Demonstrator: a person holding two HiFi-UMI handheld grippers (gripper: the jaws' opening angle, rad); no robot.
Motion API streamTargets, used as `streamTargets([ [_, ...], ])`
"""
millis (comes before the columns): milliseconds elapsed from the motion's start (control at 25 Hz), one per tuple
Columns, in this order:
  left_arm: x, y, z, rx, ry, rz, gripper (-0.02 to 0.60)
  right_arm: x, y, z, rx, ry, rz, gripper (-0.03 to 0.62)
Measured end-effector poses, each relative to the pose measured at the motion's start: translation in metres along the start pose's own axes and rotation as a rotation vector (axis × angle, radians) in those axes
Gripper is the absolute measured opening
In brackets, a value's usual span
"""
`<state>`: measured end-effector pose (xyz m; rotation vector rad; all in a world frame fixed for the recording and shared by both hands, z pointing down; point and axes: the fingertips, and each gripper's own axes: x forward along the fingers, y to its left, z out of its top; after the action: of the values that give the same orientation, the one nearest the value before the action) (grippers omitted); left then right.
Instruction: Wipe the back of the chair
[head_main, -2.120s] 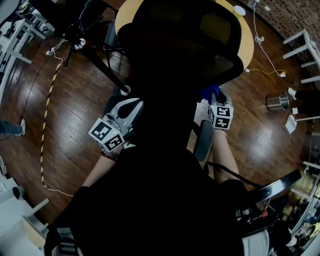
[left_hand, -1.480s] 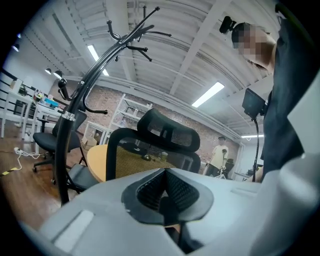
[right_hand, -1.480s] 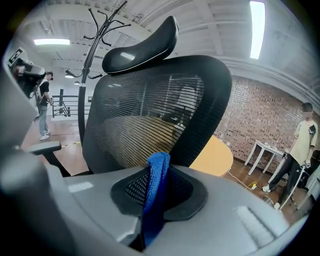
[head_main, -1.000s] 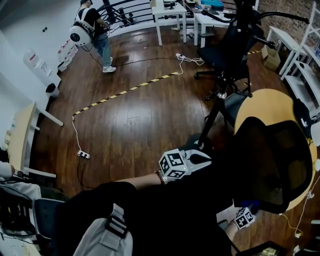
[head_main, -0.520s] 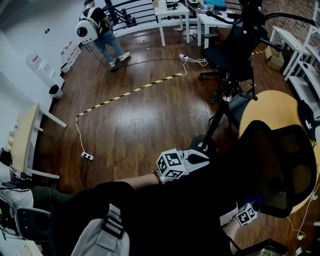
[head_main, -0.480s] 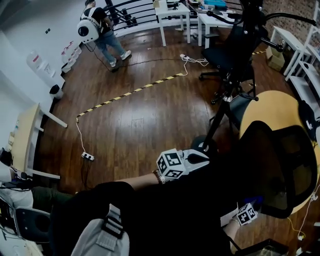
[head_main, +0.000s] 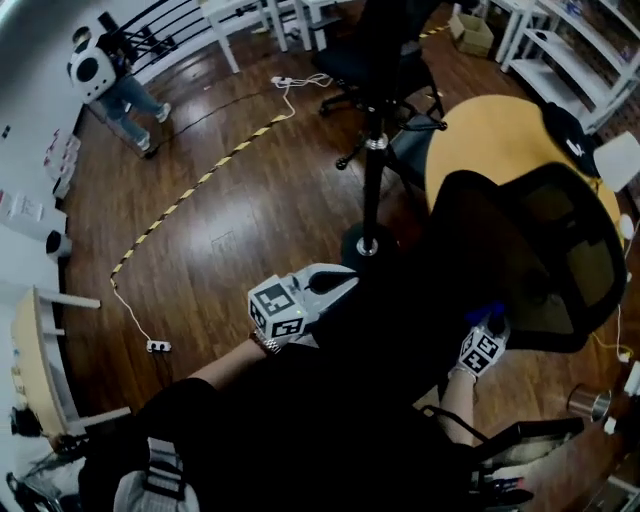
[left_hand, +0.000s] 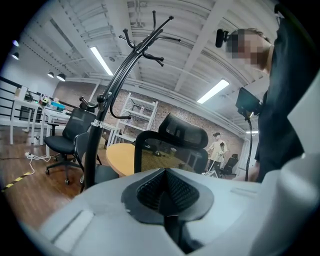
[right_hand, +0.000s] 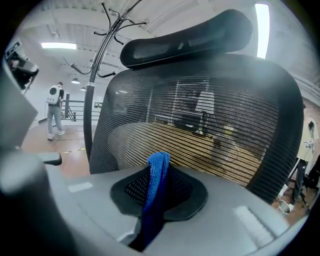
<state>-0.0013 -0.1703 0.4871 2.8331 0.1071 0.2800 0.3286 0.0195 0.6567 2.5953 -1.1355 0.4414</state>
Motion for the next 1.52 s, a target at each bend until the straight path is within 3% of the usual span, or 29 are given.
streamTargets([
  [160,-0.011,0.005,-0.019,-0.005,-0.001,-0.010,0.006,-0.004,0.018,-0.012,-0.039,-0.019,0.050,0.038],
  [440,-0.016,0.018,-0.001,-0.070,0.021,-0.064,0.006,0.014,0.106,0.032,-0.177,0.019,0.208,0.039],
  [600,-0.034,0.043,0.006,-0.094,0.009,-0.023,0.006,0.048,0.163,0.064,-0.198,0.003,0.268,0.039],
  [760,-0.053,0.066,0.004,-0.111,-0.007,0.042,0.006,0.073,0.205,0.076,-0.182,0.005,0.263,0.038],
  [960,-0.087,0.087,0.005,-0.147,-0.057,0.125,0.006,0.075,0.212,0.081,-0.089,-0.009,0.179,0.039],
  [1080,-0.094,0.088,0.000,-0.163,-0.076,0.141,0.006,0.080,0.217,0.077,-0.079,0.008,0.235,0.040],
  [1240,-0.086,0.073,0.000,-0.147,-0.067,0.100,0.006,0.078,0.253,0.086,-0.179,0.017,0.433,0.040],
  [1360,-0.081,0.062,0.011,-0.127,-0.080,0.056,0.006,0.058,0.259,0.122,-0.121,-0.080,0.442,0.040],
  [1520,-0.067,0.039,0.018,-0.117,-0.096,-0.008,0.006,0.002,0.220,0.147,0.012,-0.167,0.412,0.040],
])
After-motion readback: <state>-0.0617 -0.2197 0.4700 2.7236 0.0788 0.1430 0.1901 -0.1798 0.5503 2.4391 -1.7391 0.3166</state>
